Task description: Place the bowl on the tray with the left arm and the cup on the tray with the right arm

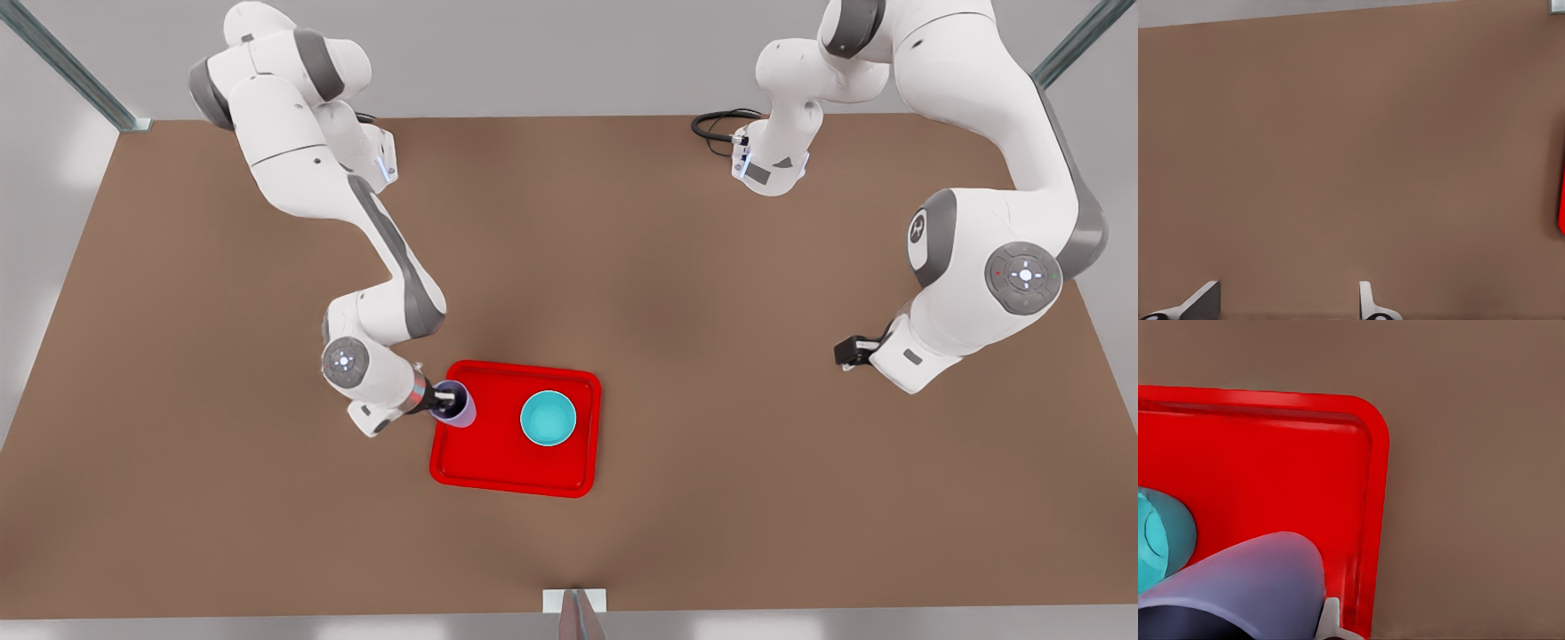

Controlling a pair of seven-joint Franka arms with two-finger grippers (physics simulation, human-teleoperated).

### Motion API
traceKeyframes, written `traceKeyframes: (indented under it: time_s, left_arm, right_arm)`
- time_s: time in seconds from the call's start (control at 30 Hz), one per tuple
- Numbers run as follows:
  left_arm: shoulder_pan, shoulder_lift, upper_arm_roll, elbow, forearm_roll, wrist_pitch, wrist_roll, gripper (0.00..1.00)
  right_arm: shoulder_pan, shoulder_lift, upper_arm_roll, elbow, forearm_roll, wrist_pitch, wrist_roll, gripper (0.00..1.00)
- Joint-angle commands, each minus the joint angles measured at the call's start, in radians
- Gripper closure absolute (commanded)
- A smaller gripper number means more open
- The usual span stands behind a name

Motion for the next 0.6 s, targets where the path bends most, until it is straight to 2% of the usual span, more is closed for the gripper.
traceKeyframes:
  time_s: [0.0,0.23,0.37,0.4,0.53,0.57]
  left_arm:
    - [0.000,0.000,0.000,0.000,0.000,0.000,0.000,0.00]
    - [0.000,0.009,0.000,-0.003,0.002,0.000,-0.003,0.00]
    - [0.002,0.009,0.000,-0.005,0.002,0.000,-0.003,0.00]
    - [0.002,0.009,0.000,-0.005,0.002,0.000,-0.003,0.00]
    - [0.000,0.009,0.000,-0.005,0.002,0.000,-0.003,0.00]
    - [0.000,0.008,0.000,-0.005,0.002,0.000,-0.003,0.00]
  right_arm:
    - [0.011,0.015,0.000,0.015,-0.006,0.000,0.016,0.79]
    - [0.101,0.096,-0.012,0.044,-0.015,0.016,0.087,0.79]
    - [0.101,0.102,-0.029,0.041,-0.017,0.017,0.082,0.72]
    - [0.101,0.104,-0.037,0.043,-0.015,0.017,0.081,0.70]
    - [0.101,0.105,-0.041,0.049,-0.011,0.017,0.087,0.47]
    - [0.101,0.105,-0.041,0.049,-0.012,0.017,0.088,0.44]
